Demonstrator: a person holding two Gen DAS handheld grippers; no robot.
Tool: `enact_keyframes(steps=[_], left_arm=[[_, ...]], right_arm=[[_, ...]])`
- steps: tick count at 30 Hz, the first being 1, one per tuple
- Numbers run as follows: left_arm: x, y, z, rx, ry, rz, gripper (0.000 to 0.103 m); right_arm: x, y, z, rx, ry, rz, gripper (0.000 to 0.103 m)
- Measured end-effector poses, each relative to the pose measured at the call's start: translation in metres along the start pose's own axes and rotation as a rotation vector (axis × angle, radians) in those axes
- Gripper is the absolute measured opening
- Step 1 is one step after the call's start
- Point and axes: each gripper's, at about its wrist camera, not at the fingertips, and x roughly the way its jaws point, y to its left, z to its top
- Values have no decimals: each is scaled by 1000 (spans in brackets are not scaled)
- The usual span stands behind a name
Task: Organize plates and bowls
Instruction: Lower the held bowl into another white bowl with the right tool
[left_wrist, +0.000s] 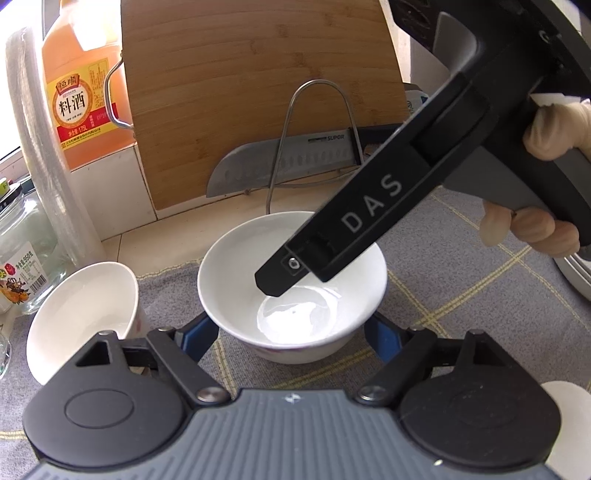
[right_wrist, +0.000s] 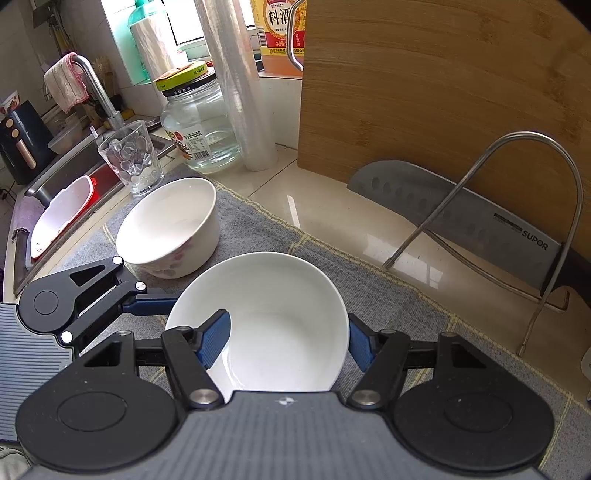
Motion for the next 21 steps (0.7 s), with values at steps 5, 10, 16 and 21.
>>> enact_keyframes(steps=[5, 10, 16, 21], left_arm=[[-19, -6, 1, 21, 4, -11, 85], [-41, -12, 0, 20, 16, -28, 85], [-68, -23, 0, 31, 7, -42, 85], [-86, -32, -2, 24, 2, -68, 85]], right_arm=[[-16, 11, -7, -8, -3, 8, 72], [-38, 28, -15, -29, -15, 15, 72], [-67, 47, -25, -44, -35, 15, 72], [-88, 59, -38, -43, -45, 10, 72]])
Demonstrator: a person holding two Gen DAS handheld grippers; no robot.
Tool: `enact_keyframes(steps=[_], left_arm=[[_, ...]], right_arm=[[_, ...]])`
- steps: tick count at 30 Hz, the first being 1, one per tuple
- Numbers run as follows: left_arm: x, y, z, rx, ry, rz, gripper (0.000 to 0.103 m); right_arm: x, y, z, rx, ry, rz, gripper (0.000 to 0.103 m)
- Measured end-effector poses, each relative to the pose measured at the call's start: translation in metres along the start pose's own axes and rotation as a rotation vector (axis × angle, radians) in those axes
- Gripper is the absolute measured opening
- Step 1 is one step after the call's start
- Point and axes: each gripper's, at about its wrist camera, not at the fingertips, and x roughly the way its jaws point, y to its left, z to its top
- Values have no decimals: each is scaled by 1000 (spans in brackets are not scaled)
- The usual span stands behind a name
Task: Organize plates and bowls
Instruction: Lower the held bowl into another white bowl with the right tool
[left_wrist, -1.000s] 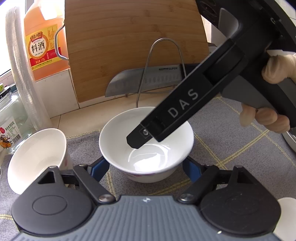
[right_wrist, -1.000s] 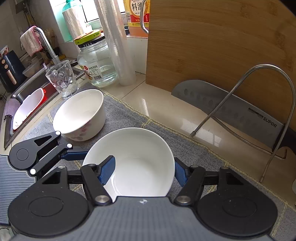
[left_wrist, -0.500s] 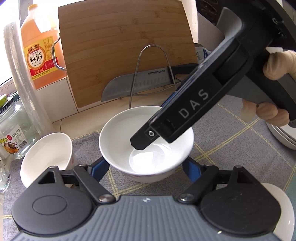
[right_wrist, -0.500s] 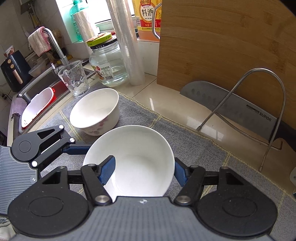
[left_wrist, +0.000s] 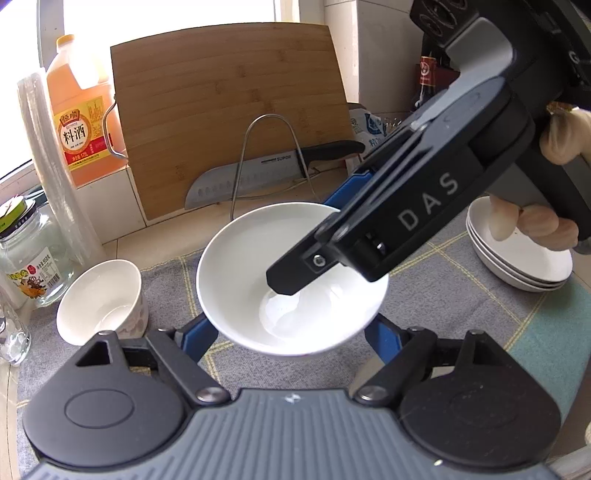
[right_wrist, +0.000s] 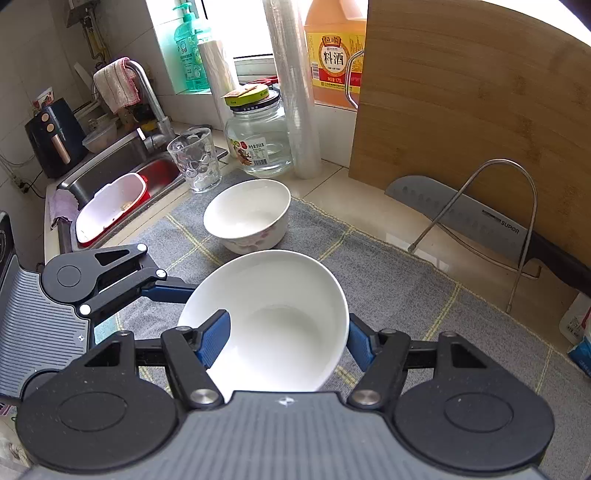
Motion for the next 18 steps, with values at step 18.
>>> enact_keyframes(steps=[18], left_arm=[[-41, -49, -29, 12, 36, -71, 85]], right_arm=[[-44, 33, -58, 34, 14, -20, 73]])
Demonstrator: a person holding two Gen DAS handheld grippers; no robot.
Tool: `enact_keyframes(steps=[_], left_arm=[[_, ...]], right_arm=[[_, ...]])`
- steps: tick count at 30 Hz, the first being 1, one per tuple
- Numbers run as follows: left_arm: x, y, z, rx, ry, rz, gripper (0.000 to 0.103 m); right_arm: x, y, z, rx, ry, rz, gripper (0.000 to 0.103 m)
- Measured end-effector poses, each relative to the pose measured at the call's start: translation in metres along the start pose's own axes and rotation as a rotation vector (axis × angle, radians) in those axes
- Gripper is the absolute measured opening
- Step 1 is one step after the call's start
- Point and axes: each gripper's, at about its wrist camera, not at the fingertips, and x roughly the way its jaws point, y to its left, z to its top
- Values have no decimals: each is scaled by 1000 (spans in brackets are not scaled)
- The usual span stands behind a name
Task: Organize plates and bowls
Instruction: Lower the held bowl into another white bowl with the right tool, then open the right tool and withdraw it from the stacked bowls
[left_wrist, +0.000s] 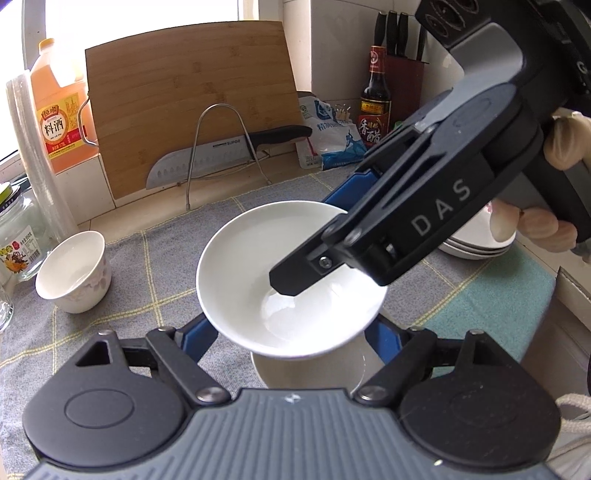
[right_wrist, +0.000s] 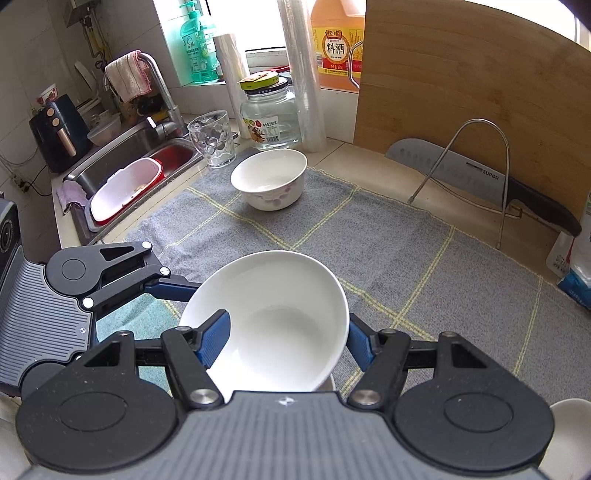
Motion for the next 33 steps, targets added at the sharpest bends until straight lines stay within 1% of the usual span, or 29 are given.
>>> enact_keyframes(steps=[16, 21, 33], left_arm=[[-1, -14, -15, 4, 55, -43, 85], [0, -15, -17, 11, 65, -49, 85], [2, -15, -19, 24, 65, -37, 86]], right_arm=[[3, 7, -31, 33, 58, -17, 73], [6, 7, -36, 37, 74, -21, 73], [8, 8, -38, 39, 72, -25, 73]])
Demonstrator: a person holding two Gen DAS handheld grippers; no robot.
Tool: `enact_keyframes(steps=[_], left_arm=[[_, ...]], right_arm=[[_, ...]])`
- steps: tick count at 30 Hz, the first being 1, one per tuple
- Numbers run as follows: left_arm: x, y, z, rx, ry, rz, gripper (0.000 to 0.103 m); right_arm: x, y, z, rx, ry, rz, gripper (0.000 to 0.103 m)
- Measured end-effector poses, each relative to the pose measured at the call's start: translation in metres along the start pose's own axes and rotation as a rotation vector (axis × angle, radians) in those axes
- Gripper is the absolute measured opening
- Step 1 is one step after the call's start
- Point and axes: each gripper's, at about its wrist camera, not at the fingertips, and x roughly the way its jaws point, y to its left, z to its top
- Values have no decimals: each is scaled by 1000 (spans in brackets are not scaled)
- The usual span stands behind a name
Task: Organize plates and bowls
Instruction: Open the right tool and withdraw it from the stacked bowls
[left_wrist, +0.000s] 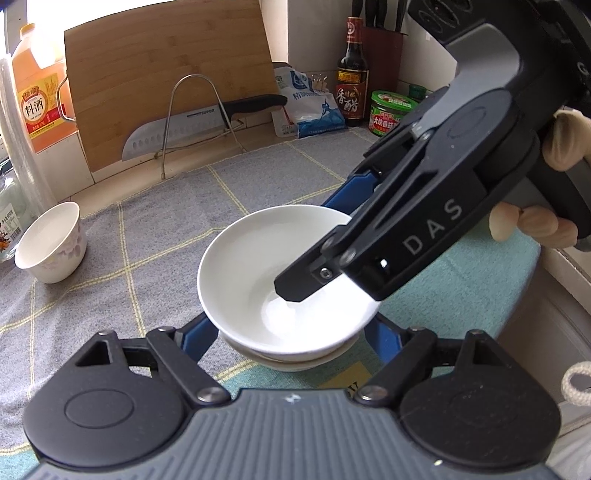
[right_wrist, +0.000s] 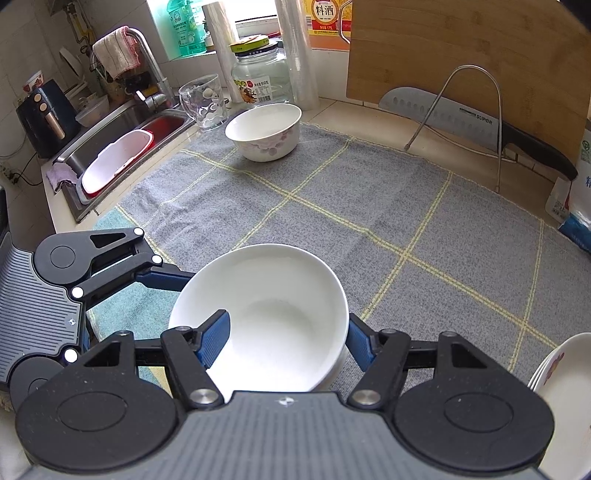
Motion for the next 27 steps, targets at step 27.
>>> enact_keyframes(steps=[27], left_arm=[[-9, 15, -4, 46, -14, -34, 98]], right_arm=[[-9, 5, -5, -44, -42, -65, 103]])
